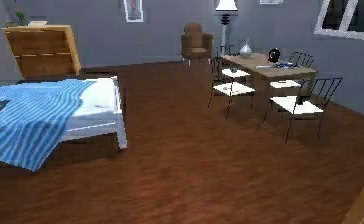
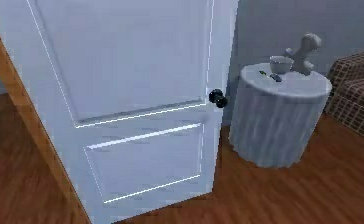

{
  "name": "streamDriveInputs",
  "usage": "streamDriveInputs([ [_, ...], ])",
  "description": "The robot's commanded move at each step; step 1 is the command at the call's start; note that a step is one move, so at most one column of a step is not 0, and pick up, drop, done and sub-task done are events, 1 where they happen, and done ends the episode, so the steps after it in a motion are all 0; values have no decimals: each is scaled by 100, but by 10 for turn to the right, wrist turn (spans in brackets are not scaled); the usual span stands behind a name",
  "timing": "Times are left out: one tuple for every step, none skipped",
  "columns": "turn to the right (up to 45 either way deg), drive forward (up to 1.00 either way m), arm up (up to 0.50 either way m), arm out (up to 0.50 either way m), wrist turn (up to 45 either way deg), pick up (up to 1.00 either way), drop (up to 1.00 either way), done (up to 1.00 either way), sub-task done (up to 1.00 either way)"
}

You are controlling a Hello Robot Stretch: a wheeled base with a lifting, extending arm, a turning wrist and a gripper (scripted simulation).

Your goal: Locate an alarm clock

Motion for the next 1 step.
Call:
streamDriveInputs([
  [0, 100, 0, 0, 0, 0, 0, 0, 0],
])
